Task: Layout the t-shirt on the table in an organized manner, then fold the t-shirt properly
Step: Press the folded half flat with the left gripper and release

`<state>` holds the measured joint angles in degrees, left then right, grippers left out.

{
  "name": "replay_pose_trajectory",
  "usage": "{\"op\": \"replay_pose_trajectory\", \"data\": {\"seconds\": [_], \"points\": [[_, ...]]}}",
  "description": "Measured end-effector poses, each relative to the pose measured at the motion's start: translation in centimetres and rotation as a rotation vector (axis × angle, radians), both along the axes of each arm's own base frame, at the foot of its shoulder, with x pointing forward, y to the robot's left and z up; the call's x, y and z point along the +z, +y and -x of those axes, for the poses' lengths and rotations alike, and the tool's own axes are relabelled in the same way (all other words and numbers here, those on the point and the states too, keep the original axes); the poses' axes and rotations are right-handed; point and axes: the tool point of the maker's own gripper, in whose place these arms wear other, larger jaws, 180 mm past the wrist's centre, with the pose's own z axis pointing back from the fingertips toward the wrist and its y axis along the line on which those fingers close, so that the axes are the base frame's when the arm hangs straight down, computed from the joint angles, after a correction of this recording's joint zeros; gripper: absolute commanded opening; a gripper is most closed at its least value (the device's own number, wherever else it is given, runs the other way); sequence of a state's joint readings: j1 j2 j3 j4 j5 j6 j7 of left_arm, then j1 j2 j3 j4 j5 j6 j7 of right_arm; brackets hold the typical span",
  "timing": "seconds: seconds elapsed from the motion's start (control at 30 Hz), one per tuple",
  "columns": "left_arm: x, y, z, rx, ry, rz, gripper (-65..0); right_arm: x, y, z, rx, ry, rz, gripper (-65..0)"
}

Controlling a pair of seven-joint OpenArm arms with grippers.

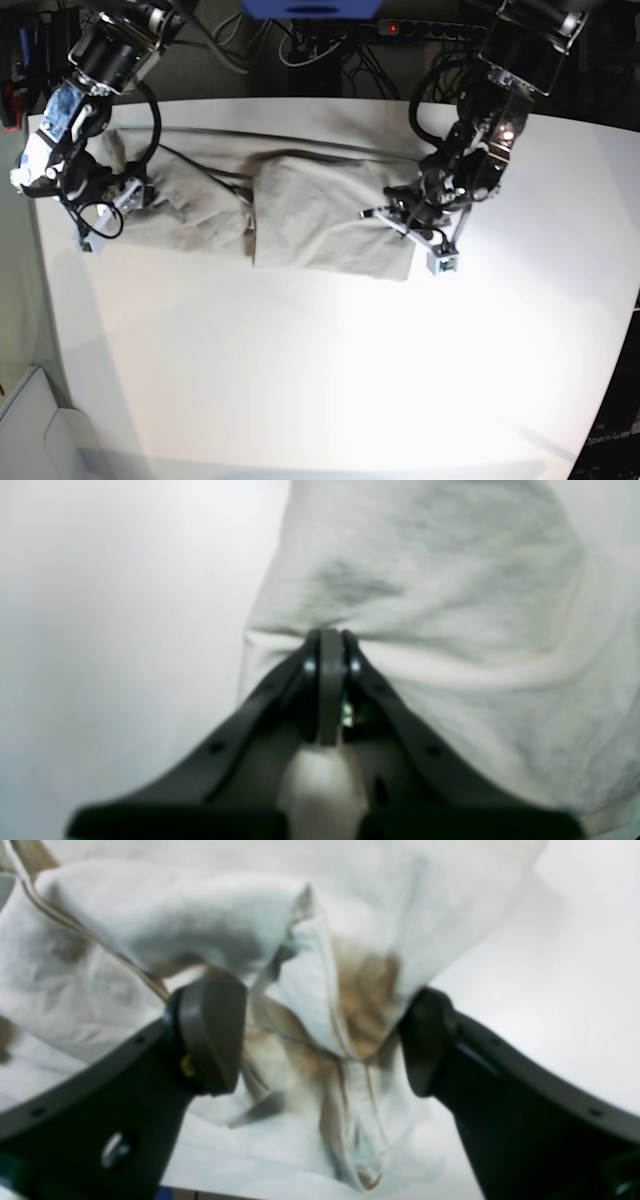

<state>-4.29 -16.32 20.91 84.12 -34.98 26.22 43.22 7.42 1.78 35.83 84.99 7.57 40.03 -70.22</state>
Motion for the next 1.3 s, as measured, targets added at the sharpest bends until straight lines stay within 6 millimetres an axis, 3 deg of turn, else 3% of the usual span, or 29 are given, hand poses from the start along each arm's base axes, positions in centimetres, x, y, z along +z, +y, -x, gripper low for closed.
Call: {"op": "replay_pose_trajectory", "data": {"seconds": [0.1,0.2,0.33,0.63,0.9,1.03,1.1,1.17,1.3], "points": [[0.0,0.0,0.0,0.002,-0.001,-0.002,-65.0,-0.3,0.0,-0.2,-0.002,-0.008,-0.015,-17.2],[0.0,0.0,0.0,0.002,-0.001,-0.001,-65.0,-0.6,0.1,-0.6,-0.005,-0.015,-0.032,-22.5],[0.1,-0.1,0.0,0.001,-0.003,0.000,-65.0,-0.9,0.7,-1.1,-0.012,-0.039,-0.065,-34.9],[0.1,-0.3,0.0,0.011,-0.008,-0.001,-65.0,-1.4,4.9,-1.6,-0.006,-0.072,-0.183,-64.7],[1.1,-1.3,0.2,-0.003,-0.006,0.032,-65.0,-1.0,4.6,-1.7,0.007,-0.069,-0.159,-65.0],[4.4,-2.1,-0.9,0.023,-0.081,0.119,-65.0,-0.2,4.2,-1.0,0.024,-0.045,-0.097,-65.0],[6.3,-0.6,-2.2,0.086,-0.139,0.141,-65.0,0.0,3.9,-0.6,0.024,-0.029,-0.071,-65.0],[7.3,2.5,-2.6,0.179,-0.183,0.138,-65.0,0.4,3.3,-0.4,0.021,-0.026,-0.044,-65.0],[4.2,9.5,-0.1,0.383,-0.096,0.094,-65.0,0.7,3.0,-0.2,0.020,-0.026,-0.028,-65.0]]}}
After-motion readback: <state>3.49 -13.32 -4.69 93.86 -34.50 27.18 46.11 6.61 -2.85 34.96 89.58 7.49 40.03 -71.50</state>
